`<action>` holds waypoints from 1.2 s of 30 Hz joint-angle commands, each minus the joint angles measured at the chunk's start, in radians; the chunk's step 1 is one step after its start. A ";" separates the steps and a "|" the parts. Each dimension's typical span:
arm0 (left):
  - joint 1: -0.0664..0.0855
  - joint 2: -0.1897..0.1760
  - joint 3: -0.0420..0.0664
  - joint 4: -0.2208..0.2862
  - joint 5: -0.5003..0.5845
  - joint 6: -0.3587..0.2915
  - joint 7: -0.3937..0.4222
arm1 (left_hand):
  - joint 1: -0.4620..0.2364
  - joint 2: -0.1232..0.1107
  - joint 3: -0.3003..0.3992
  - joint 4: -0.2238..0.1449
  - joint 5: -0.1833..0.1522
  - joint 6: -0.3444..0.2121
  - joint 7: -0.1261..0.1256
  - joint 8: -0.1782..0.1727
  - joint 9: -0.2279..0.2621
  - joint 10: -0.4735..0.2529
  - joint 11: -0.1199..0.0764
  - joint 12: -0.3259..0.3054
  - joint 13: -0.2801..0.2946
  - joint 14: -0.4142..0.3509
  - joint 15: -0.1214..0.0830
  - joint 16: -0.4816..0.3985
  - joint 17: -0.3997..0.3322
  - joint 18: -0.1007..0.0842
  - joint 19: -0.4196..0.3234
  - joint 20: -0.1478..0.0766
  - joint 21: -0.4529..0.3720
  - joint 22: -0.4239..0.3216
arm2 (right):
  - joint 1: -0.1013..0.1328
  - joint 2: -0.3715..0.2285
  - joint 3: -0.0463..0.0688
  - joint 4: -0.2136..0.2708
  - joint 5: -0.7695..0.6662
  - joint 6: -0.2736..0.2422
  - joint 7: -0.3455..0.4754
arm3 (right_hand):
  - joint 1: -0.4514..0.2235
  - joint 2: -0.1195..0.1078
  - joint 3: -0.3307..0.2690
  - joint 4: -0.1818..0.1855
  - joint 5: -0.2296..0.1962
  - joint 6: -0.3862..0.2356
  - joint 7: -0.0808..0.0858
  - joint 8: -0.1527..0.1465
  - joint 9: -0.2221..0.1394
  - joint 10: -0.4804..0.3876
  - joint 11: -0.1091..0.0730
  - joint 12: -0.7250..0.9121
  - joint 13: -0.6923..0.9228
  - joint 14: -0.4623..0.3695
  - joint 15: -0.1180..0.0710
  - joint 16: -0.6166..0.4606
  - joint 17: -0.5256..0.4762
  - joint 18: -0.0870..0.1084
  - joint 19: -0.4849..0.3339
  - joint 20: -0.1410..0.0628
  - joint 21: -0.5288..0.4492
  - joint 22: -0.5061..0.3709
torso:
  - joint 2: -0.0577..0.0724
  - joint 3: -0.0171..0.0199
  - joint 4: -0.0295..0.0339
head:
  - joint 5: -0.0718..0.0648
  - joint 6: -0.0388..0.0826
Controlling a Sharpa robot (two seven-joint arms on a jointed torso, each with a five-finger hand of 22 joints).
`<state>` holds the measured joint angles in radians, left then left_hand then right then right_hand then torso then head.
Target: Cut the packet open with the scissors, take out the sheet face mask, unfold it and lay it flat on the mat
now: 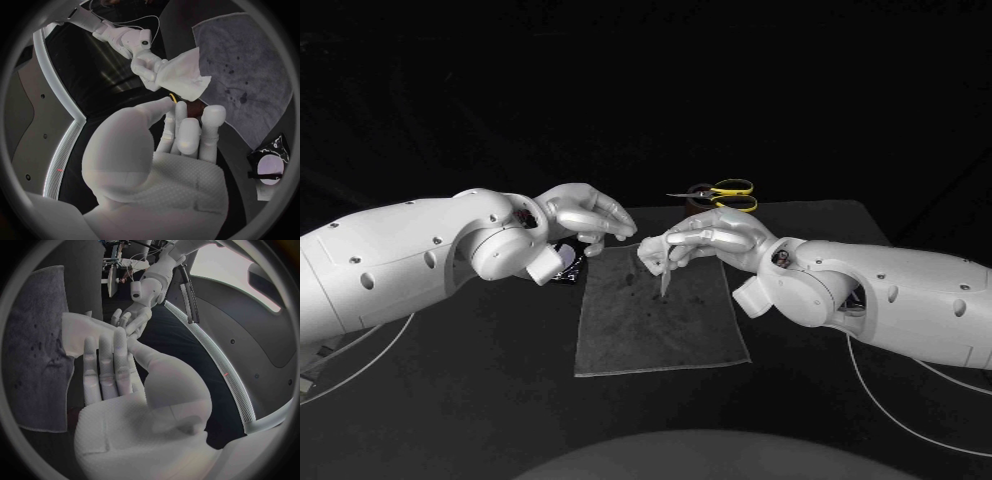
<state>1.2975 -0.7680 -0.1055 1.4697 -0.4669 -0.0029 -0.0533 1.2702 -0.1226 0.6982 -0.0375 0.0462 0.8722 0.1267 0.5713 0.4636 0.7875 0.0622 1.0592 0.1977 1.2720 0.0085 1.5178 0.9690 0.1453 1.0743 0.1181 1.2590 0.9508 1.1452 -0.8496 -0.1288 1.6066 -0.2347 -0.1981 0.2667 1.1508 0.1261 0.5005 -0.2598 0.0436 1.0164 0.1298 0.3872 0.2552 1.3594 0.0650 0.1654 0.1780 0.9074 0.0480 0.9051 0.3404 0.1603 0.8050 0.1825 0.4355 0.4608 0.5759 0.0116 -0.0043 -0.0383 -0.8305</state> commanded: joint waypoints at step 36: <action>-0.063 0.038 -0.005 0.046 0.012 -0.060 0.113 | -0.070 -0.024 -0.176 0.201 0.003 0.030 -0.011 -0.178 -0.045 0.163 -0.016 -0.083 0.005 0.115 -0.021 -0.013 0.151 -0.029 0.138 -0.027 0.029 0.078 | 0.002 0.001 0.001 0.008 -0.015 0.076 -0.030 | 0.006 0.006 0.055 0.076 0.005 -0.072 0.025 -0.001 0.088 -0.046 0.022 -0.007 0.022 -0.033 0.017 0.045 0.042 0.019 -0.061 0.012 0.040 0.045 | 0.000 0.0005 0.0002 | -0.004 0.001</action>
<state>1.2353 -0.7318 -0.1098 1.5132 -0.4664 -0.1002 0.0805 1.2087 -0.1465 0.5216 0.1619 0.0463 0.9009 0.1135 0.3969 0.4184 0.9423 0.0448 0.9789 0.2027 1.3815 -0.0123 1.5087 1.1194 0.1304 1.2047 0.0898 1.2919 1.0261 1.1456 -0.8492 -0.1295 1.6133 -0.2470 -0.1514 0.2286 1.1508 0.1255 0.5549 -0.1911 0.0437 0.9490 0.1549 0.3881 0.3473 1.3197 0.0859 0.1540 0.1999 0.8802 0.0676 0.9465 0.3823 0.1688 0.7492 0.1950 0.4716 0.5065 0.5764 0.0121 -0.0046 -0.0417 -0.8289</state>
